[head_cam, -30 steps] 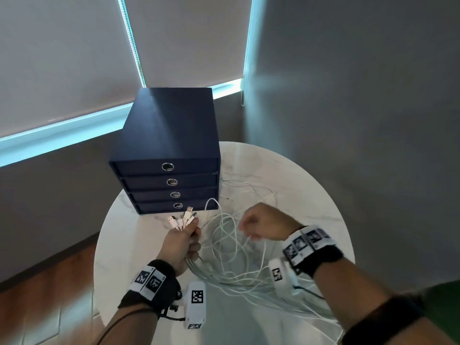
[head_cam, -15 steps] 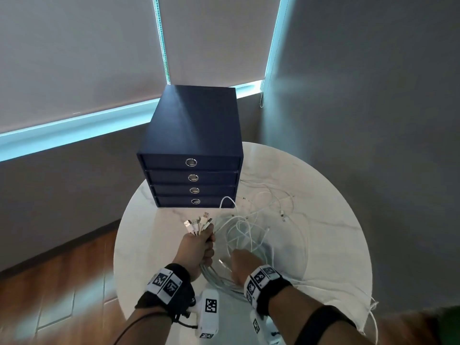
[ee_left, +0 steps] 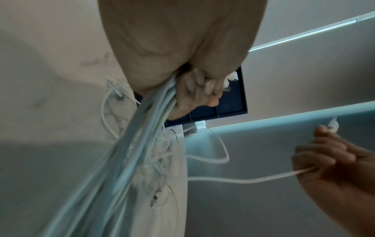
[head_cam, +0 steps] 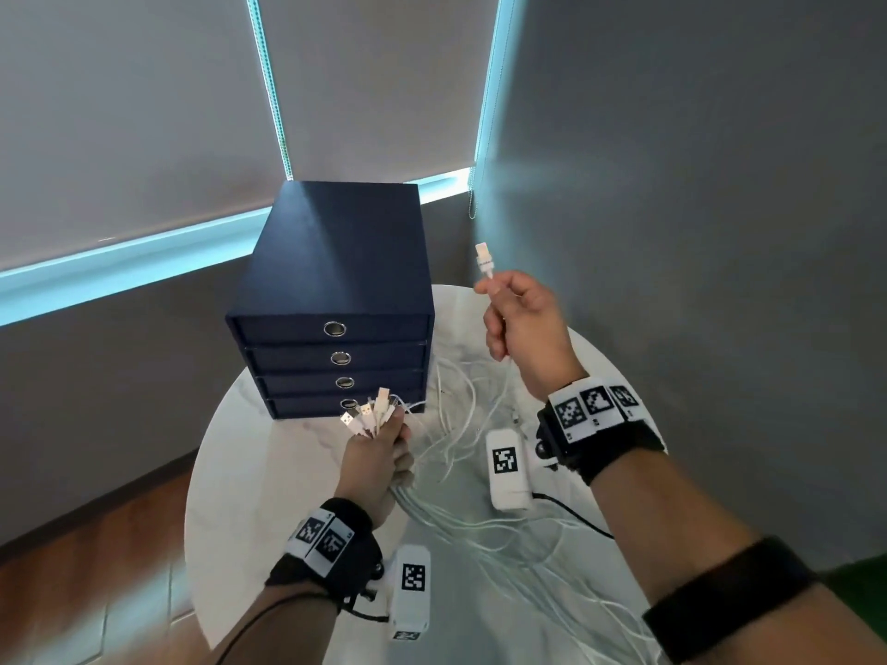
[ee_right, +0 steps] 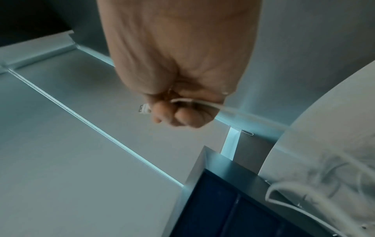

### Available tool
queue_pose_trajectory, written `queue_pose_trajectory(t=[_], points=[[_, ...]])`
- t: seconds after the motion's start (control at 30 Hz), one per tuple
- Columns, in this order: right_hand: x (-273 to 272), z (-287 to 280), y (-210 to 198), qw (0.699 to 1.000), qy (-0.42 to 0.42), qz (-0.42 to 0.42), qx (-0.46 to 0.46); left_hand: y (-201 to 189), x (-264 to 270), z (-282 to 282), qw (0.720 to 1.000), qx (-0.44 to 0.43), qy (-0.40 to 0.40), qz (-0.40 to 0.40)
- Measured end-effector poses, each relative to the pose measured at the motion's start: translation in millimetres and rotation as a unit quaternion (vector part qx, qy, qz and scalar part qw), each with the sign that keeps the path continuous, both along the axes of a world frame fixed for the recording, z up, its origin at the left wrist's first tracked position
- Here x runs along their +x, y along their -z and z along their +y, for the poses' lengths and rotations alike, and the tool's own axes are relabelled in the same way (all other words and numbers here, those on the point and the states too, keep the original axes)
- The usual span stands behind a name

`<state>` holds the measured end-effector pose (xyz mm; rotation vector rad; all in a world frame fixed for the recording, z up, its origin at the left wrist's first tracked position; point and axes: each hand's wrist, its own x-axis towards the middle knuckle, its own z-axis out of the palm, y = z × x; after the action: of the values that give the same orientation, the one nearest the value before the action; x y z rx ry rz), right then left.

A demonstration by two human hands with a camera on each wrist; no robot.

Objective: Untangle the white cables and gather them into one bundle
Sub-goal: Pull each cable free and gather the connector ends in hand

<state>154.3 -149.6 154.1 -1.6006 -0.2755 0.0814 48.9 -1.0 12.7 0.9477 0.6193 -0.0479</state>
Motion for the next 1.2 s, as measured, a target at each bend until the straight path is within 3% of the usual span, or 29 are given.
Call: queue_pose_trajectory(t=[0.13, 0.23, 0.33, 0.57, 0.67, 0.8, 0.93, 1.03, 1.1, 1.2], points=[[-15, 3, 40, 0.994, -0.018, -0.047, -0.097, -10, 4, -12, 0.998, -0.045, 0.004, -0.045], [-38, 9, 78, 0.97, -0.044, -0.062, -0.232, -13, 7, -21, 0.997, -0.028, -0.002, -0.072], [-57, 16, 99, 0.949, -0.058, -0.067, -0.301, -12, 10, -25, 0.997, -0.001, 0.001, -0.082], [-68, 13, 113, 0.926, -0.095, -0.109, -0.35, -7, 10, -24, 0.996, 0.017, -0.022, -0.083], [-71, 9, 112, 0.93, -0.102, -0.108, -0.336, -1, 11, -22, 0.995, 0.055, -0.02, -0.075], [-70, -6, 117, 0.924, -0.157, -0.1, -0.334, -4, 14, -17, 0.992, 0.048, -0.113, -0.043], [-45, -51, 142, 0.924, -0.066, -0.041, -0.375, -9, 14, -5, 0.98, -0.046, -0.186, -0.048], [-24, -87, 155, 0.892, 0.052, 0.045, -0.447, -8, 13, 2, 0.971, -0.114, -0.193, -0.079], [-16, -97, 148, 0.896, 0.107, 0.08, -0.424, -8, 12, 4, 0.98, -0.09, -0.163, -0.074], [-11, -88, 121, 0.967, 0.114, 0.149, -0.172, -10, 9, 1, 0.992, -0.017, -0.099, -0.071]])
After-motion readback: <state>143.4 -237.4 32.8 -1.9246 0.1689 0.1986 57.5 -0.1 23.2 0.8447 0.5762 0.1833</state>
